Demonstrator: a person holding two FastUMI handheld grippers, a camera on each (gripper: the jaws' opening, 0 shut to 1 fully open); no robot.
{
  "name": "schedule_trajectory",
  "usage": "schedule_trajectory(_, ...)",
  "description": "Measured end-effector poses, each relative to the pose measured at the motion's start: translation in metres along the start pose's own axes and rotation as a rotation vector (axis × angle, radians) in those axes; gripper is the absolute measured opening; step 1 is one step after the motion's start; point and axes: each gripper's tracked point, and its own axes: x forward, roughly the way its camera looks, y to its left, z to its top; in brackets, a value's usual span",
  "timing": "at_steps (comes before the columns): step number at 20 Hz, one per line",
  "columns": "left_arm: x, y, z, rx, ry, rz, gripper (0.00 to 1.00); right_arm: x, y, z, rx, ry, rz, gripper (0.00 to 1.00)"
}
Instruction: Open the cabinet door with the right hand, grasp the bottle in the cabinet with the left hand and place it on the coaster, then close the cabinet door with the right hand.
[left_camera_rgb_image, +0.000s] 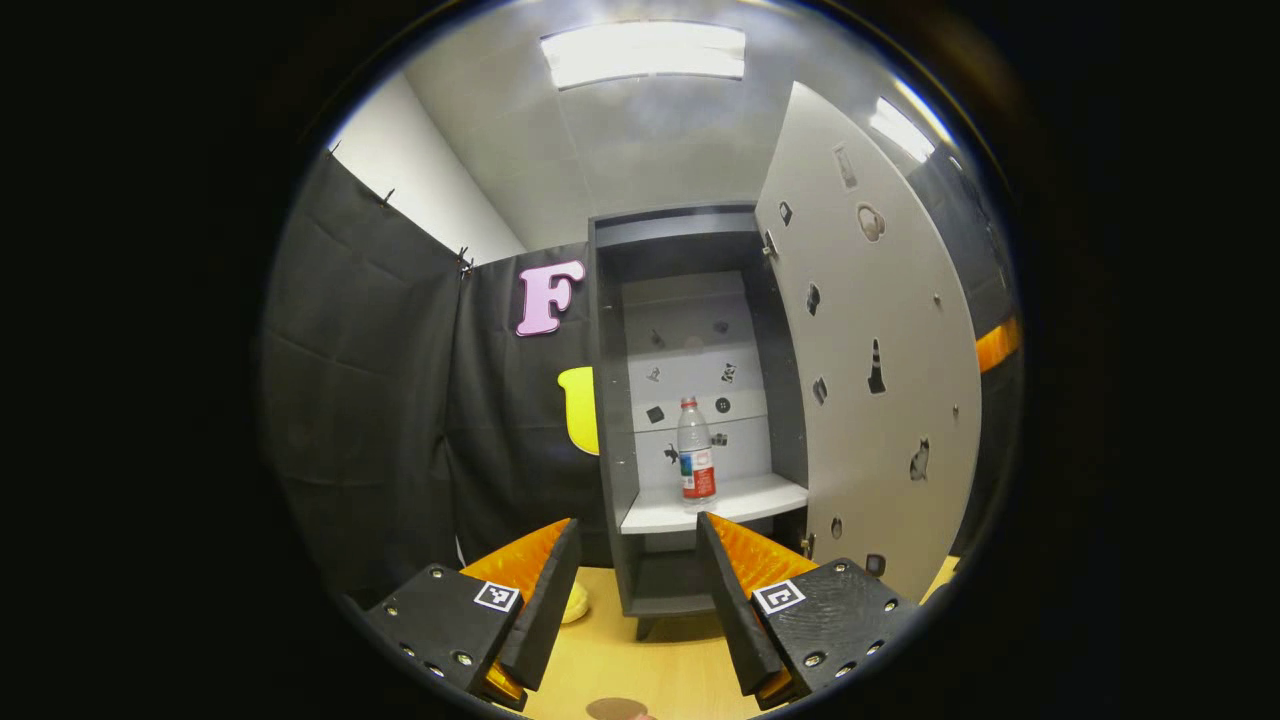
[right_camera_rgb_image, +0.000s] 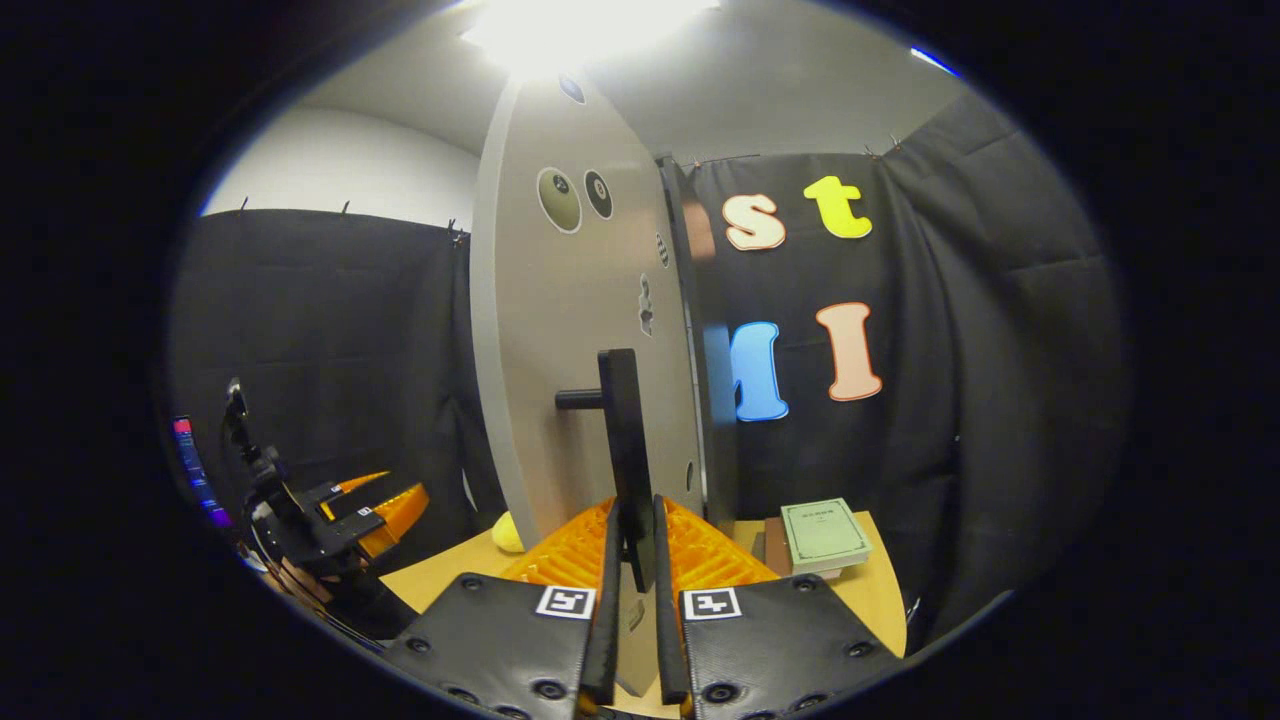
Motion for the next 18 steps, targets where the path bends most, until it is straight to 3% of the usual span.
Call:
schedule_trajectory(2, 0.016, -0.005, 0.006, -0.015, 0.005, -0.013, 0.67, -0.005, -0.001, 0.003, -0.004, -0.01, 0.016, 0.22)
schedule_trajectory(7, 0.057, -0.017, 0.029, -0.041, 0.001, -0.067, 0.67, -0.022, -0.054, 0.016, -0.051, -0.088, -0.163, 0.27)
schedule_trajectory(10, 0.086, -0.028, 0.04, -0.067, 0.0, -0.118, 0.67, -0.02, -0.079, 0.016, -0.045, -0.101, -0.242, 0.95)
schedule_trajectory(13, 0.122, -0.033, 0.05, -0.056, -0.011, -0.147, 0.67, -0.021, -0.102, 0.014, -0.026, -0.108, -0.349, 0.97)
schedule_trajectory(18, 0.187, -0.043, 0.053, -0.079, -0.003, -0.199, 0.67, -0.012, -0.123, 0.013, 0.024, -0.113, -0.433, 0.98)
